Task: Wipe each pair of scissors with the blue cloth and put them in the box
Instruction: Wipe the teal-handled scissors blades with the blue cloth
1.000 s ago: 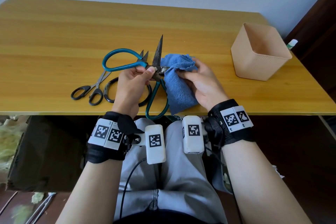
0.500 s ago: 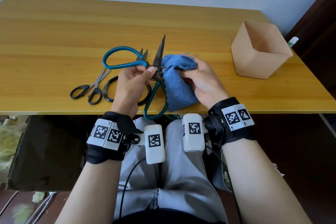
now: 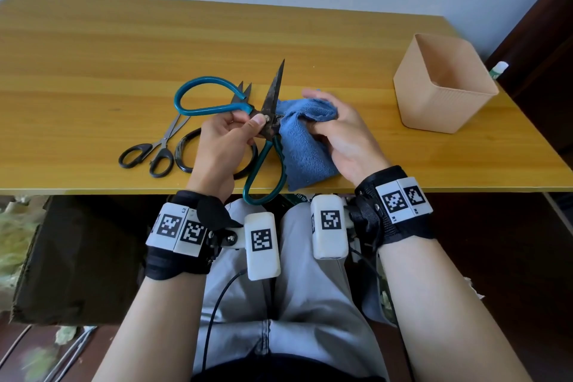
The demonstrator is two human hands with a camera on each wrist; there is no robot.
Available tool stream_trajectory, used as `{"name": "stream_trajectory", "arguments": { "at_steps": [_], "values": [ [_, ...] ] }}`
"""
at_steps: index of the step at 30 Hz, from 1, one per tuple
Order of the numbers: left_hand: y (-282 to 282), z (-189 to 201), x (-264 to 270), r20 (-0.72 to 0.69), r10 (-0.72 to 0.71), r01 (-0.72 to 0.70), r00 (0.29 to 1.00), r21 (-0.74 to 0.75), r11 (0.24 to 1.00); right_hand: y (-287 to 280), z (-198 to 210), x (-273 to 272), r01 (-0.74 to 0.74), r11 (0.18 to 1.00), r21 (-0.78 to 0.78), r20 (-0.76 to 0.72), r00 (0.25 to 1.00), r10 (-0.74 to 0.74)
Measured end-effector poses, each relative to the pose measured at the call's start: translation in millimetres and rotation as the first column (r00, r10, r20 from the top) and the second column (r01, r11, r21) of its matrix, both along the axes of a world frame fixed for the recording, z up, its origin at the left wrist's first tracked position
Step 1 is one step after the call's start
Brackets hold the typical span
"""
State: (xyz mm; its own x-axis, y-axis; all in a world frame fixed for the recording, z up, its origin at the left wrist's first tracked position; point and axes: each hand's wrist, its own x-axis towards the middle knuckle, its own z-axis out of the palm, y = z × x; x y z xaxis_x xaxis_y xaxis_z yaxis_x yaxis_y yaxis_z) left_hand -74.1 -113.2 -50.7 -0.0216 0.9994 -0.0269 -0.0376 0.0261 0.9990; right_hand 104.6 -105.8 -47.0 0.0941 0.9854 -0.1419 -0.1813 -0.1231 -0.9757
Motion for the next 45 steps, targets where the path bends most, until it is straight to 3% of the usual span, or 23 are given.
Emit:
{"name": "stream_trajectory", "arguments": {
  "at_steps": [5, 18, 25, 29, 33, 40, 45],
  "values": [
    [-0.7, 1.5, -1.2, 0.006, -0.006, 0.006, 1.000, -0.014, 1.000, 0.1, 1.1, -0.1, 0.020, 1.000, 0.015, -0.055, 0.998, -0.019],
    [0.9, 0.7, -1.8, 0.047, -0.001, 0.003, 0.999, -0.038, 0.999, 0.9, -2.4, -3.4, 0.123, 0.992, 0.005, -0.034, 0.992, -0.123],
    [2.4, 0.6, -3.7, 0.054, 0.015, -0.014, 0.998, -0.014, 1.000, 0.2, -4.1, -7.1, 0.252, 0.967, 0.031, -0.112, 0.962, -0.247],
    [2.9, 2.1, -11.5, 0.102, 0.070, -0.070, 0.992, -0.008, 0.998, 1.0, -3.3, 6.6, 0.333, 0.943, 0.029, -0.229, 0.920, -0.318],
    [2.7, 4.5, -11.7, 0.145, 0.102, -0.104, 0.984, 0.004, 0.995, 1.1, -1.6, 13.9, 0.243, 0.970, -0.022, -0.294, 0.925, -0.239],
    [5.0, -2.0, 1.6, 0.175, 0.086, -0.087, 0.981, -0.004, 0.996, -2.6, -12.9, 4.4, -0.070, 0.997, 0.020, -0.307, 0.949, 0.072],
    [5.8, -5.2, 7.0, 0.161, 0.083, -0.080, 0.984, -0.024, 0.997, -2.2, -8.5, -4.2, -0.082, 0.996, 0.024, -0.282, 0.955, 0.086]
  ]
}}
